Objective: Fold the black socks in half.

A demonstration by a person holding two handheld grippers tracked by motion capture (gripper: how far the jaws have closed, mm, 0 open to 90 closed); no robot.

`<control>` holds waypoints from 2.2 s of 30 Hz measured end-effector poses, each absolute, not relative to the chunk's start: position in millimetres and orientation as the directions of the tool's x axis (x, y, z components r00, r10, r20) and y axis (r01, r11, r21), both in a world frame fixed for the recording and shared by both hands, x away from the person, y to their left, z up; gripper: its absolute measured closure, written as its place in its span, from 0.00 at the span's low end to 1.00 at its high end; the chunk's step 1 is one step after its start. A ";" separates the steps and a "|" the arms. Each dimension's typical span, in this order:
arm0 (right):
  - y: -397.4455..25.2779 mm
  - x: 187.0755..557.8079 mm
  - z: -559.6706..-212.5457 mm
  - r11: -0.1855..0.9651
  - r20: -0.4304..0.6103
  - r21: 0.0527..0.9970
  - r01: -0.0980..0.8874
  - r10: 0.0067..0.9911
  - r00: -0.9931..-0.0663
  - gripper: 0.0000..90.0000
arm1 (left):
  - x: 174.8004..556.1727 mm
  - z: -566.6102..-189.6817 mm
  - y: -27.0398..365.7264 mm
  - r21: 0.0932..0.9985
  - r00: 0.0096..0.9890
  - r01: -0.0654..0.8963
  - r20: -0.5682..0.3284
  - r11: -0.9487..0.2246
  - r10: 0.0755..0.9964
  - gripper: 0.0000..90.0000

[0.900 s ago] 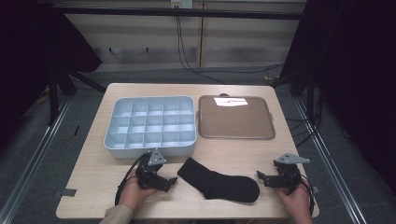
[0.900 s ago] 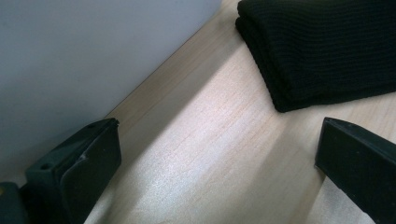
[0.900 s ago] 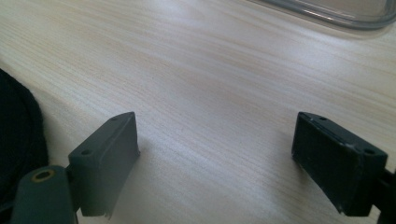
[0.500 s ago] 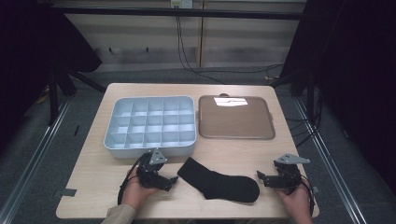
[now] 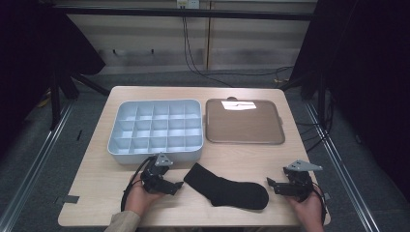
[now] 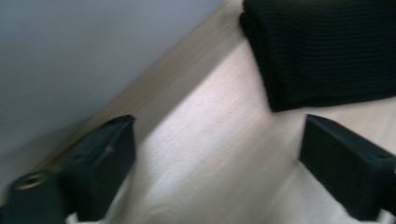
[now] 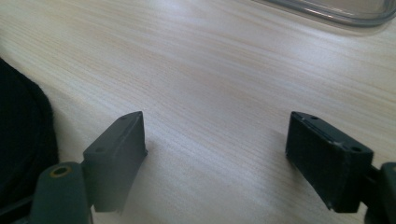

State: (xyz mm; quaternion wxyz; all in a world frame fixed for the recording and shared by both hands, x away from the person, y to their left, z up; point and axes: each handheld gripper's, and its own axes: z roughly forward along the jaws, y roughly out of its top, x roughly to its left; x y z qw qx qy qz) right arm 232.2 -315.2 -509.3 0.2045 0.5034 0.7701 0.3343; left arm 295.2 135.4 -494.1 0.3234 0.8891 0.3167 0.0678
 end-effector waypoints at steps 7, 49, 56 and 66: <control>-311.4 229.3 -505.4 0.289 0.029 0.719 0.632 0.896 -0.443 0.30 | 295.2 -484.0 131.9 0.593 0.774 0.568 -0.150 -0.570 0.615 0.28; -299.6 196.6 -496.9 0.433 0.113 0.677 0.595 0.738 -0.665 1.00 | 317.4 -479.0 101.0 0.485 0.747 0.651 -0.272 -0.584 0.607 0.68; -295.7 196.6 -497.2 0.444 0.115 0.675 0.589 0.726 -0.678 1.00 | 316.5 -479.9 95.9 0.464 0.755 0.646 -0.272 -0.606 0.597 0.79; -292.6 197.1 -497.2 0.445 0.123 0.675 0.589 0.720 -0.683 1.00 | 319.3 -470.6 102.5 0.461 0.745 0.662 -0.323 -0.591 0.584 0.88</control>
